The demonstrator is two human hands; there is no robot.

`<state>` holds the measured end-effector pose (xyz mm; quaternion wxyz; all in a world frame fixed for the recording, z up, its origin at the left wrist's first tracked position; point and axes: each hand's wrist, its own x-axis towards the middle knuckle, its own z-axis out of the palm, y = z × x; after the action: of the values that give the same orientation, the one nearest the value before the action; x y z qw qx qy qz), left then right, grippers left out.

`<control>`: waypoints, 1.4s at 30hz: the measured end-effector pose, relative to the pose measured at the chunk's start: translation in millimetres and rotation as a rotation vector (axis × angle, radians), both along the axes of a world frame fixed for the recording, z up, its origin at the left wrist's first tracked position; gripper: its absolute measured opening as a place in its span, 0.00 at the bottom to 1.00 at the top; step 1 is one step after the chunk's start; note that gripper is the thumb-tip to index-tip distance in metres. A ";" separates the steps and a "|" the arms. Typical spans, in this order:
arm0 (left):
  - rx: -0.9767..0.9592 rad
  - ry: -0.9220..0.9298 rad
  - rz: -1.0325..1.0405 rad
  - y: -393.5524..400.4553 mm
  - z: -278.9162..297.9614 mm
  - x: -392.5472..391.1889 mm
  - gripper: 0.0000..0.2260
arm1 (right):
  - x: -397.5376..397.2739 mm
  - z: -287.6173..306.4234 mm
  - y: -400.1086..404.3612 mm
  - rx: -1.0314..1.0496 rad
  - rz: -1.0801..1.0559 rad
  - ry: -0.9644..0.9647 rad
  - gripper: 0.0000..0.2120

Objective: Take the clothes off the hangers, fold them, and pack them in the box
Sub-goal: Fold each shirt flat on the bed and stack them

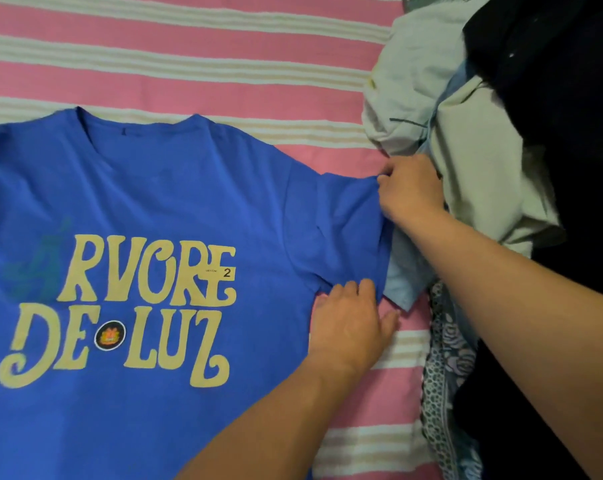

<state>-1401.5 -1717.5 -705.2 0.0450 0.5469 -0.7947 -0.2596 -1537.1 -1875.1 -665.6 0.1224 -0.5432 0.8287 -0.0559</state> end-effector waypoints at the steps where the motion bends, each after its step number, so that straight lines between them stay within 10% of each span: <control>1: 0.046 -0.047 0.072 -0.9 0.6 -8.5 0.18 | -2.7 1.9 -1.5 0.006 0.006 -0.004 0.11; 14: 0.021 0.209 0.199 10.7 32.8 -35.2 0.07 | -21.8 5.1 -7.8 0.017 0.090 0.101 0.13; 21: 0.579 0.015 0.089 -26.7 4.7 -34.7 0.10 | -5.0 0.2 1.4 0.080 0.304 0.321 0.13; 25: 0.647 0.228 -0.060 -16.3 16.5 -6.2 0.14 | 43.1 -12.1 12.1 -0.189 0.707 0.318 0.10; 32: 0.439 0.323 0.424 57.0 43.9 222.3 0.09 | 40.4 -45.8 54.5 0.353 0.575 0.467 0.29; 42: 0.073 0.015 0.878 -19.3 48.2 530.9 0.15 | 287.3 1.5 66.0 0.267 0.677 0.146 0.27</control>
<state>-870.6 -1736.8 -656.9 0.1374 0.8320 -0.4769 -0.2480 -1249.8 -1809.1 -664.0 0.1443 -0.7683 0.6088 0.1354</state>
